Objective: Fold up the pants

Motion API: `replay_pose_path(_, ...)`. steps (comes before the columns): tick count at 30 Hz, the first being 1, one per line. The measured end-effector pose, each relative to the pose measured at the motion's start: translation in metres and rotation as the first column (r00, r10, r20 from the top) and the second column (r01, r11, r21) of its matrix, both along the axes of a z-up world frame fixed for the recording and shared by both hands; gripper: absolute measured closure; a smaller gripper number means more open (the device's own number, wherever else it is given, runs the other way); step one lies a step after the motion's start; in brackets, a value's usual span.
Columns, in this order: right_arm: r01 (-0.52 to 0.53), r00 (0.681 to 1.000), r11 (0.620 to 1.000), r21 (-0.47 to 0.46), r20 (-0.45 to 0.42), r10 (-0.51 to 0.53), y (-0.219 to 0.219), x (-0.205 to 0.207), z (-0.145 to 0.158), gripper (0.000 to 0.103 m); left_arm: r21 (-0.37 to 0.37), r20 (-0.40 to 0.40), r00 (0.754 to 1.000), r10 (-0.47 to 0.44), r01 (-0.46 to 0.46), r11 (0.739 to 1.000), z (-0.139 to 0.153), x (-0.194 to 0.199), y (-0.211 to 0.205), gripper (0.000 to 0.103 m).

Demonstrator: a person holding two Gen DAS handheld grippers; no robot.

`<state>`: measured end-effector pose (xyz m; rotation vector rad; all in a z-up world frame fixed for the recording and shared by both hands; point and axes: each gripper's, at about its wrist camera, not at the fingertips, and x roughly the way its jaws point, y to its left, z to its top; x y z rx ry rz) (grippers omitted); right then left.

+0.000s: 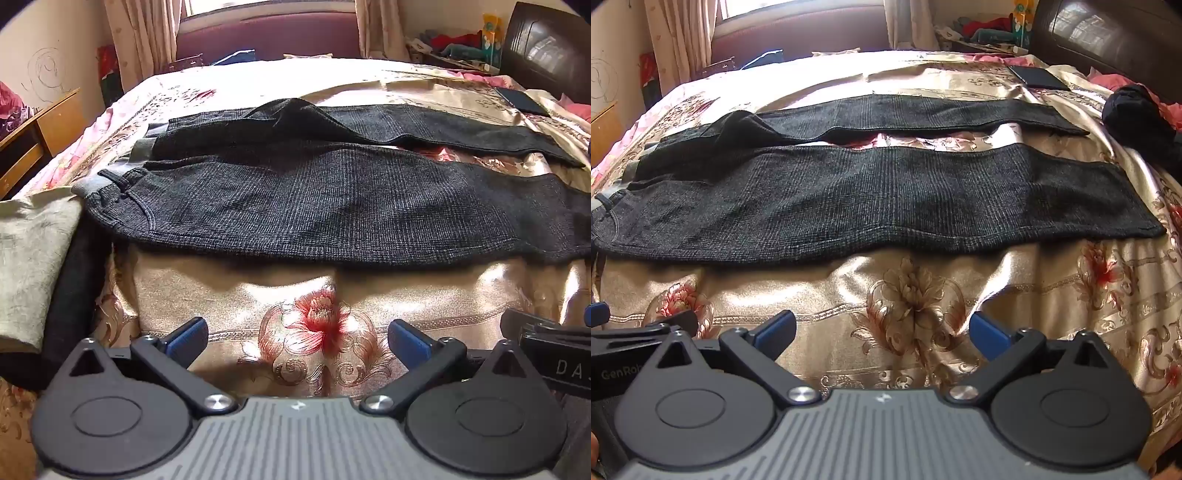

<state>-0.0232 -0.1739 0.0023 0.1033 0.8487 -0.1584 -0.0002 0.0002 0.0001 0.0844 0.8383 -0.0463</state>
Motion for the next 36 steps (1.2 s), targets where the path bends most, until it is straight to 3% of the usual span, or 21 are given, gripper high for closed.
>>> replay_pose_path(36, 0.005, 1.0, 1.0, 0.011, -0.005, -0.004, -0.0028, -0.0003, -0.0007, 0.004, -0.053, -0.055, 0.998, 0.017, -0.02, 0.998, -0.0082, 0.0034, 0.005, 0.0)
